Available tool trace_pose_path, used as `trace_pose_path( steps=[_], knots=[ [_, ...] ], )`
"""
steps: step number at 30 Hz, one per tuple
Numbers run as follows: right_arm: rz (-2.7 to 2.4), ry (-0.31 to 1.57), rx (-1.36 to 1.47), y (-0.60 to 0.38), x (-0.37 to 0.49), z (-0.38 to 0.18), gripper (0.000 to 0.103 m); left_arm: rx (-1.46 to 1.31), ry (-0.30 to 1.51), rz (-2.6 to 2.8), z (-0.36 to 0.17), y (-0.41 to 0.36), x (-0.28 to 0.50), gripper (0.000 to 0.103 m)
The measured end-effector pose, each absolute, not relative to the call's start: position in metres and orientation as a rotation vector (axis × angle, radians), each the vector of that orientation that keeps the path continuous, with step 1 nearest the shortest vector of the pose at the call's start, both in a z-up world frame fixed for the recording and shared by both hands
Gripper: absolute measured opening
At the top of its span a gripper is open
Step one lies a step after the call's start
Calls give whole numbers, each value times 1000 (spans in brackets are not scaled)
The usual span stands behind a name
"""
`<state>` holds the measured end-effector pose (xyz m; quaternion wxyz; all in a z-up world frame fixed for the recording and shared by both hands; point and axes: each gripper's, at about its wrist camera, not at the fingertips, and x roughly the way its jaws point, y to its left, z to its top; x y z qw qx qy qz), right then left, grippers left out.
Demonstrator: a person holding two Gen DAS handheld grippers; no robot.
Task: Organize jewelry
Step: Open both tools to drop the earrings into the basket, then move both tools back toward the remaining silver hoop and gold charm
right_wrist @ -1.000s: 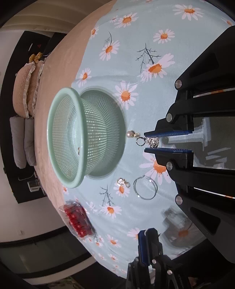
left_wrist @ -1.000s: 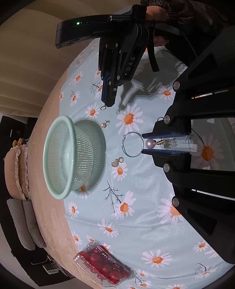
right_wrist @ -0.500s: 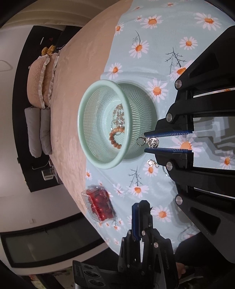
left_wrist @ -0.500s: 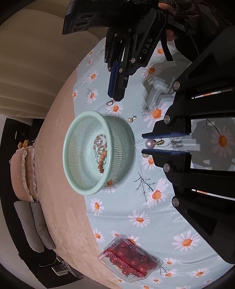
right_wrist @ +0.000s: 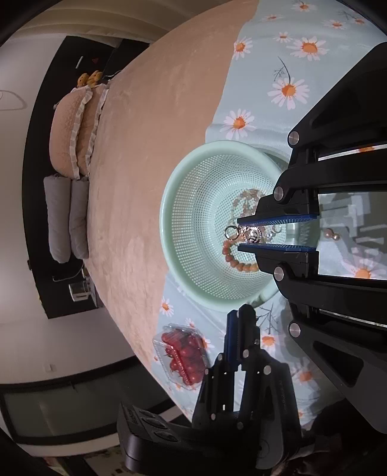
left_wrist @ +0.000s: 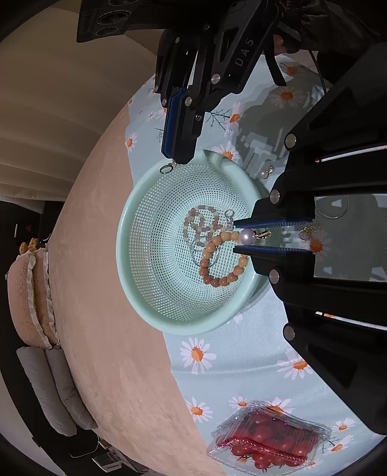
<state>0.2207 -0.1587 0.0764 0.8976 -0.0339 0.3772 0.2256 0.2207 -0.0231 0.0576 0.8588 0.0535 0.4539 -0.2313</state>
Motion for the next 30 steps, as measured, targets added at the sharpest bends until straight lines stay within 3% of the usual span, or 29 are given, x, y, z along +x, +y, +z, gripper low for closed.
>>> trace_pose_path(
  steps=[8, 9, 10, 11, 12, 13, 14, 15, 16, 30],
  knots=[
    [419, 824, -81, -157, 245, 47, 12, 136, 978, -486, 36, -39, 245, 13],
    [411, 816, -78, -159, 244, 47, 13, 141, 975, -484, 35, -38, 244, 22],
    [401, 804, -75, -162, 243, 48, 13, 147, 965, -482, 37, -36, 242, 40],
    [394, 793, -72, -165, 241, 50, 19, 153, 950, -468, 39, -34, 241, 51],
    [377, 776, -69, -169, 238, 52, 36, 155, 925, -446, 43, -30, 239, 66],
    [334, 756, -69, -174, 235, 54, 50, 148, 899, -428, 48, -25, 236, 71],
    [283, 731, -65, -179, 231, 56, 78, 135, 888, -417, 53, -20, 235, 75],
    [254, 699, -53, -185, 228, 59, 83, 120, 881, -396, 57, -14, 235, 88],
    [246, 686, -31, -191, 226, 61, 83, 99, 867, -370, 60, -7, 234, 93],
    [213, 742, -66, -194, 217, 62, 85, -68, 942, -339, 59, 29, 229, 97]
  ],
)
